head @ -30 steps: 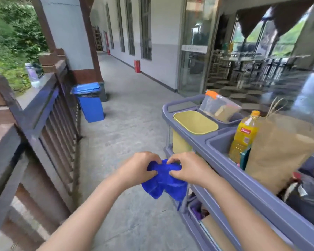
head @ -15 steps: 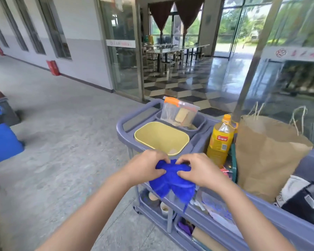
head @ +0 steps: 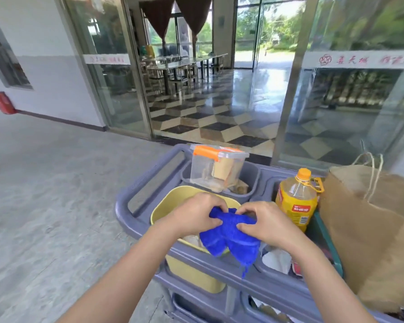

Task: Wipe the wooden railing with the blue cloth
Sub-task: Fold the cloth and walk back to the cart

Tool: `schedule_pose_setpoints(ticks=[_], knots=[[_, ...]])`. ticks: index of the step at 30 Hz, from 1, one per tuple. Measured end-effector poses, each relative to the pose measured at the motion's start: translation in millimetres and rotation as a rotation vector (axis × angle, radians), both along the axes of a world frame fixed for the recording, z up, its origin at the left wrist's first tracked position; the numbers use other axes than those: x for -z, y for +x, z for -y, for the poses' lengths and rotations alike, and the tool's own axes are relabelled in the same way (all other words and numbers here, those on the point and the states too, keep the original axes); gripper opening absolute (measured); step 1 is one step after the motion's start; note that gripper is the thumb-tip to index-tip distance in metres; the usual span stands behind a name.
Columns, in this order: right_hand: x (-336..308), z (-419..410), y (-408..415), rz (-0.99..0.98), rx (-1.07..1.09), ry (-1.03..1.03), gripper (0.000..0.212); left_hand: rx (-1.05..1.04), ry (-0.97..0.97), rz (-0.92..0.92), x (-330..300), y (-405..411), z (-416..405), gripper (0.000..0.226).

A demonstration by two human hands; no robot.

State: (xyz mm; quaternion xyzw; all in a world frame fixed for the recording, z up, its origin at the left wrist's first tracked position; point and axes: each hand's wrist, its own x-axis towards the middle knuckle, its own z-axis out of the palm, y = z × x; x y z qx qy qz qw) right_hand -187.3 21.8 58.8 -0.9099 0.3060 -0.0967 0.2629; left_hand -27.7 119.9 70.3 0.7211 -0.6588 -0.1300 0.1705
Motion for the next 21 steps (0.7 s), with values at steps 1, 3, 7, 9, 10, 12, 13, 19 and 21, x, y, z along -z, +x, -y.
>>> schedule_pose_setpoints(ticks=[1,3,7,9,10,12,13,19,21], knots=[[0,6,3,-0.012,0.026,-0.004,0.023,0.028,0.004,-0.005,1,6,10,0.024],[2,17,6,-0.037,0.073,-0.014,0.024,0.089,0.019,-0.014,5,15,31,0.023],[9,32,8,-0.056,0.192,-0.006,0.025,0.254,0.029,-0.032,14,28,70,0.022],[14,32,11,-0.059,0.265,0.004,0.024,0.336,0.044,-0.053,21,36,86,0.021],[15,31,13,-0.061,0.303,0.009,0.024,0.376,0.053,-0.062,24,40,94,0.022],[17,29,19,-0.082,0.378,0.008,0.027,0.465,0.060,-0.062,30,48,107,0.022],[17,26,23,-0.094,0.418,0.007,0.028,0.513,0.063,-0.063,32,52,112,0.022],[14,5,38,-0.082,0.688,0.015,0.022,0.767,0.046,-0.089,35,69,139,0.020],[15,-4,39,-0.076,0.754,0.011,0.021,0.835,0.058,-0.092,35,68,144,0.020]])
